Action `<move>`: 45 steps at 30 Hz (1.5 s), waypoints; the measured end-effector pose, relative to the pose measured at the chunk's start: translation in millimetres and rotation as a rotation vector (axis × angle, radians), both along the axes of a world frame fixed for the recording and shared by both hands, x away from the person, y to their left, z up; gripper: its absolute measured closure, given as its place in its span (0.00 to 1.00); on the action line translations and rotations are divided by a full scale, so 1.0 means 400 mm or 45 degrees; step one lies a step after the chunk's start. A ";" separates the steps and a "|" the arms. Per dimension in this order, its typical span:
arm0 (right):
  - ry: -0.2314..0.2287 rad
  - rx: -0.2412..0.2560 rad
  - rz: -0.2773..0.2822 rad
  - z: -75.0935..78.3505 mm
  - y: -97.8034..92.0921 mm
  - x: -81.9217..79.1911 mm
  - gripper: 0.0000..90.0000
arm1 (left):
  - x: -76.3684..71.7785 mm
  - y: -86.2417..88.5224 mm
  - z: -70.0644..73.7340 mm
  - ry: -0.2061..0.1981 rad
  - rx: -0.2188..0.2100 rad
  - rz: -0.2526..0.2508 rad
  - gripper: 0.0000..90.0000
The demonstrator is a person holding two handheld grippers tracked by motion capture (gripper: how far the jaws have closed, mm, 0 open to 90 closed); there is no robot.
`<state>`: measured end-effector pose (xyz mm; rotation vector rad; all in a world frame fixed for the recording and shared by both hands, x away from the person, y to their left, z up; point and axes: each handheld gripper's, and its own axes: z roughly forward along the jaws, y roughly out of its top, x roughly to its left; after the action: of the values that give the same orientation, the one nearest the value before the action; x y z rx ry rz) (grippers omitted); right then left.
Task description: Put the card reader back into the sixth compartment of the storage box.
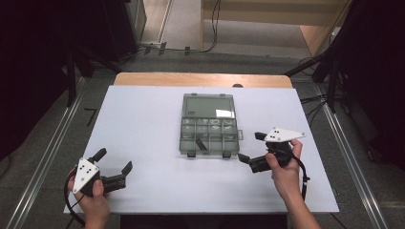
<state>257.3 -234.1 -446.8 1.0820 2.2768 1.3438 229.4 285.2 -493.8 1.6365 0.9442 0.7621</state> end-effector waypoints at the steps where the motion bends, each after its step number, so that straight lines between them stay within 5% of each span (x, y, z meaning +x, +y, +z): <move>1: 0.002 0.001 -0.006 -0.002 -0.006 -0.004 0.00 | 0.000 0.000 0.000 -0.001 0.003 -0.001 0.00; 45: -0.111 0.111 -0.259 -0.097 -0.264 -0.153 0.00 | -0.001 -0.002 0.000 -0.002 0.007 0.001 0.00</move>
<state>195.9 -339.6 -485.7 1.2207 2.0026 1.3889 229.1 284.3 -493.9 1.6401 0.9425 0.7671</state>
